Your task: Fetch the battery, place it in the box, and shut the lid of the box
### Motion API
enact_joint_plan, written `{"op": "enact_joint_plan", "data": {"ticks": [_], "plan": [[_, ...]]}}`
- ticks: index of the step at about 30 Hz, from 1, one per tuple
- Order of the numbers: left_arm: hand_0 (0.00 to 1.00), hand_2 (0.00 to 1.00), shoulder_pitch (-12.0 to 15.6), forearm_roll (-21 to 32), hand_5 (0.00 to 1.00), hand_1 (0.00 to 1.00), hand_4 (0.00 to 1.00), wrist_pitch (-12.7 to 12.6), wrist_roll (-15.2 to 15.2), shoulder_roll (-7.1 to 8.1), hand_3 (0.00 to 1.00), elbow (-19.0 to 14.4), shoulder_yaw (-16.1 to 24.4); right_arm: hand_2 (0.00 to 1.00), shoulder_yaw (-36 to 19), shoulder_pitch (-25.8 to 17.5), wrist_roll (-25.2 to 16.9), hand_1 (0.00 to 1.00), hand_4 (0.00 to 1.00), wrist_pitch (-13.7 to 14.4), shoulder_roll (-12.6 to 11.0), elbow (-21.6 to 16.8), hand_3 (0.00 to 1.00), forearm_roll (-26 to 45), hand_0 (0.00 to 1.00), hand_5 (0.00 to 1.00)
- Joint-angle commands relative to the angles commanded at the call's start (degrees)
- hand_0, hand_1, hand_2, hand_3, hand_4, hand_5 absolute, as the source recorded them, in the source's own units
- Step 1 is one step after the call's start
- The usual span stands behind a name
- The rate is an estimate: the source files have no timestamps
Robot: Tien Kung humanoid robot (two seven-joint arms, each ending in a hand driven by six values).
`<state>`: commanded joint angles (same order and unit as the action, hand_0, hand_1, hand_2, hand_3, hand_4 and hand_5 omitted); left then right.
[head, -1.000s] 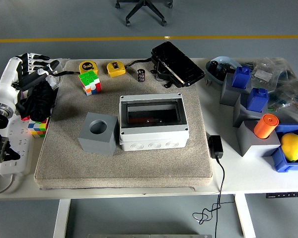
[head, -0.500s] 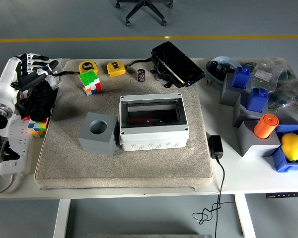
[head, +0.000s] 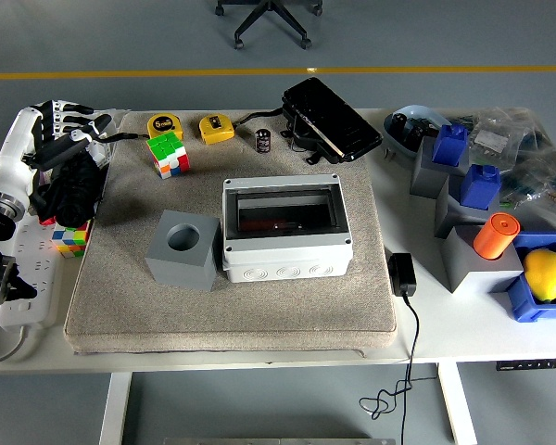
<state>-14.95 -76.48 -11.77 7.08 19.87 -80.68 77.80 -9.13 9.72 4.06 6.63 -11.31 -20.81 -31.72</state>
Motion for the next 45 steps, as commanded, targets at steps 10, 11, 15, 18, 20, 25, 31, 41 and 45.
{"op": "enact_joint_plan", "data": {"ticks": [10,11,15,18,20,25,31,41,45], "plan": [[0.376,0.553,0.09,0.16,0.485,0.563,0.956,0.21,0.15,0.11,0.566,0.14,-0.43,0.58,0.11,-0.08,0.04,0.588,0.925,0.0,-0.07,0.12,0.52,-0.01,0.599,0.459],[0.376,0.553,0.07,0.17,0.485,0.563,0.956,0.21,0.15,0.14,0.566,0.15,-0.54,0.58,0.08,-0.08,0.04,0.588,0.925,0.01,-0.13,0.11,0.52,-0.05,0.599,0.459],[0.376,0.553,-0.02,0.23,0.485,0.563,0.956,0.17,0.11,0.31,0.566,0.14,-0.76,0.58,-0.03,0.02,0.0,0.588,0.925,0.03,-0.3,0.03,0.52,-0.24,0.599,0.459],[0.376,0.552,-0.05,0.29,0.484,0.563,0.956,0.17,0.08,0.44,0.566,0.14,-1.02,0.579,0.14,0.1,0.0,0.588,0.924,0.02,-0.32,-0.01,0.52,-0.23,0.6,0.46],[0.376,0.552,-0.01,0.33,0.484,0.563,0.956,0.16,0.05,0.48,0.566,0.13,-1.13,0.579,0.26,0.06,0.0,0.588,0.924,-0.01,-0.24,-0.03,0.52,-0.2,0.6,0.46],[0.375,0.553,0.14,0.41,0.485,0.563,0.955,0.14,0.01,0.5,0.564,0.12,-1.14,0.579,0.47,-0.03,0.02,0.588,0.924,-0.05,-0.06,-0.04,0.52,-0.15,0.599,0.46],[0.375,0.552,0.19,0.39,0.487,0.562,0.955,0.14,0.03,0.31,0.565,0.1,-0.95,0.579,0.19,-0.16,0.02,0.588,0.925,-0.02,0.06,0.03,0.519,-0.13,0.599,0.46],[0.375,0.552,0.45,0.38,0.492,0.562,0.956,0.19,0.1,0.25,0.563,0.08,-0.67,0.579,0.06,-0.2,0.02,0.588,0.924,-0.03,0.14,0.0,0.52,-0.16,0.599,0.46],[0.375,0.552,0.3,0.4,0.492,0.562,0.956,0.19,0.1,0.2,0.563,0.08,-0.69,0.579,0.02,-0.13,0.02,0.588,0.924,-0.04,0.11,-0.04,0.52,-0.2,0.599,0.46]]}}
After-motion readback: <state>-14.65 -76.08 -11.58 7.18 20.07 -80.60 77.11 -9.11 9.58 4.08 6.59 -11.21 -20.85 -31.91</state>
